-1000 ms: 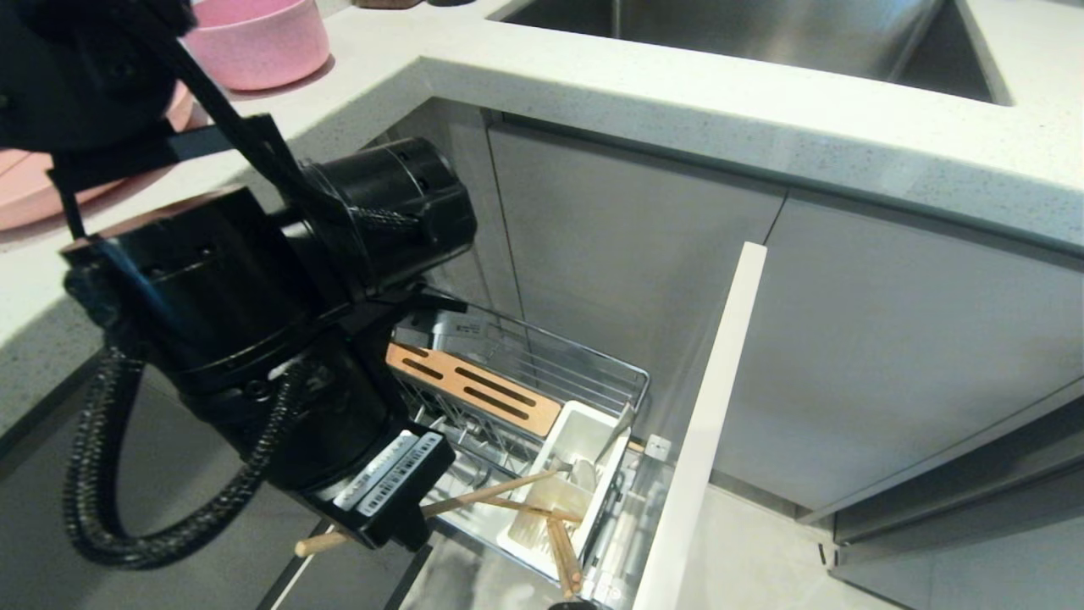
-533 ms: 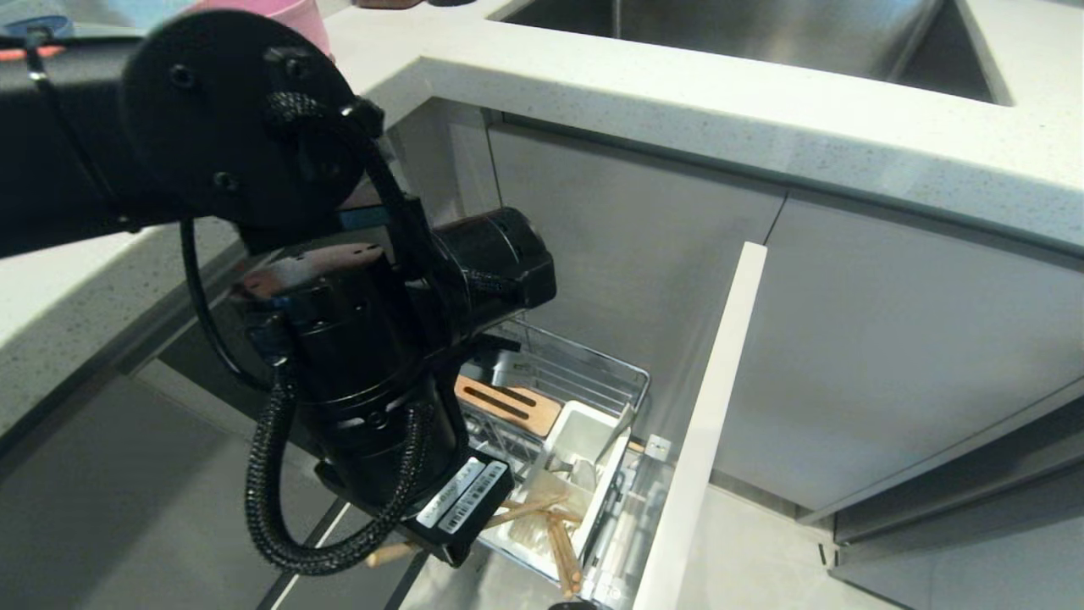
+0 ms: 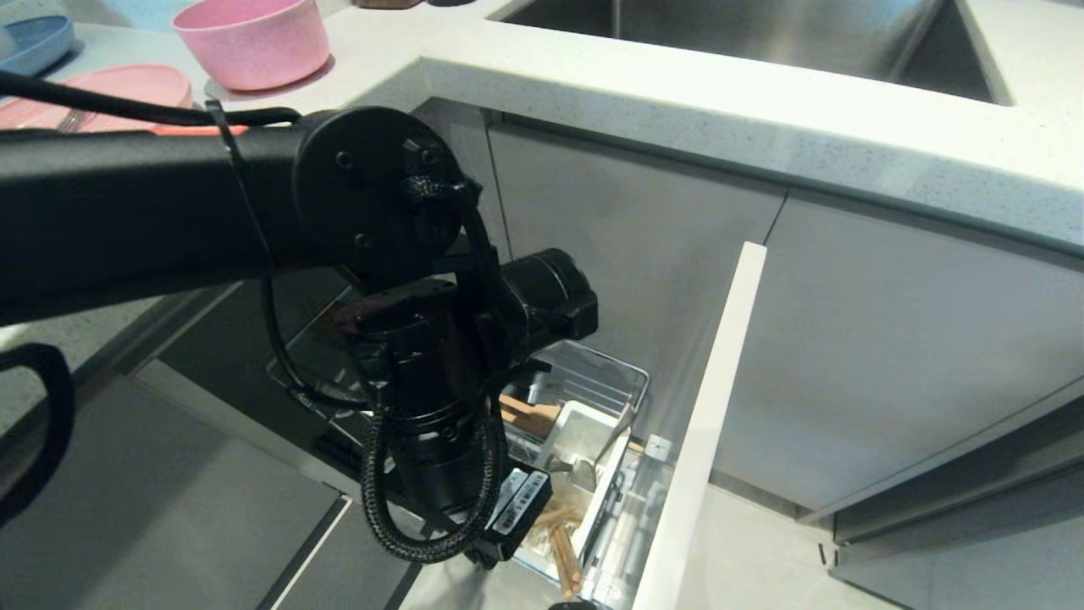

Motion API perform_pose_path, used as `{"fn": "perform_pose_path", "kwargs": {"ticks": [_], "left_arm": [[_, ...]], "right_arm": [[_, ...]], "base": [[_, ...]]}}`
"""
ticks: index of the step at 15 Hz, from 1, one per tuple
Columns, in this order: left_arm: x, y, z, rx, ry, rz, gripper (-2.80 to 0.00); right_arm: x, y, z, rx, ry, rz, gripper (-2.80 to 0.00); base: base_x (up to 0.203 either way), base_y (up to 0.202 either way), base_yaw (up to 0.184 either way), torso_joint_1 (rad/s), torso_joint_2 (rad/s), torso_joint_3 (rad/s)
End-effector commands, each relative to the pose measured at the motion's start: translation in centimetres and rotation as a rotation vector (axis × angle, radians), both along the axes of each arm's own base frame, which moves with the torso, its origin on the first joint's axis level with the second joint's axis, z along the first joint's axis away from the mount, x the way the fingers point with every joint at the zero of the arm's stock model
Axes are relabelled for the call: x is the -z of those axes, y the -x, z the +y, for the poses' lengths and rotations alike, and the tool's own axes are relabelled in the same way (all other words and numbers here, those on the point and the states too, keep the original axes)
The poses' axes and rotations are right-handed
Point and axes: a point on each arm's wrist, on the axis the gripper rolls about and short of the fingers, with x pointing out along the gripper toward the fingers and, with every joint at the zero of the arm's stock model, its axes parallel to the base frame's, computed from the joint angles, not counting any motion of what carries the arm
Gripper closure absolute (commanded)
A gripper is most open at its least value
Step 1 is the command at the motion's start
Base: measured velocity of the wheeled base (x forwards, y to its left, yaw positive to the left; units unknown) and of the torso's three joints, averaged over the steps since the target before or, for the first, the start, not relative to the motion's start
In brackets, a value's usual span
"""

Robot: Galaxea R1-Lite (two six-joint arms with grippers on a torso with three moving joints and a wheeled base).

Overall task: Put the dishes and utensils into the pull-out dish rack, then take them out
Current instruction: Pick up the fork and place it in the cupboard

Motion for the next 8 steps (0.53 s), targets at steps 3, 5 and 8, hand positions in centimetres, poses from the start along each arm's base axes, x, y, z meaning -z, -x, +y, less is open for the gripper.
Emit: {"fn": "perform_pose_path", "kwargs": {"ticks": [3, 5, 8], "left_arm": [[1.6, -0.8, -0.9, -0.006, -0.036, 0.029, 0.00], [2.2, -1.2, -1.3, -0.020, -0.037, 0.029, 0.00], [2.7, -1.6, -1.7, -0.030, -0.046, 0.026, 0.00]], "right_arm": [[0.0, 0.0, 0.0, -0.001, 0.000, 0.002, 0.00], [0.0, 0.0, 0.0, 0.000, 0.000, 0.001, 0.00], [0.0, 0.0, 0.0, -0.001, 0.000, 0.001, 0.00]], "base": [[0.000, 0.000, 0.000, 0.000, 0.00, 0.000], [0.000, 0.000, 0.000, 0.000, 0.00, 0.000], [0.000, 0.000, 0.000, 0.000, 0.00, 0.000]]}}
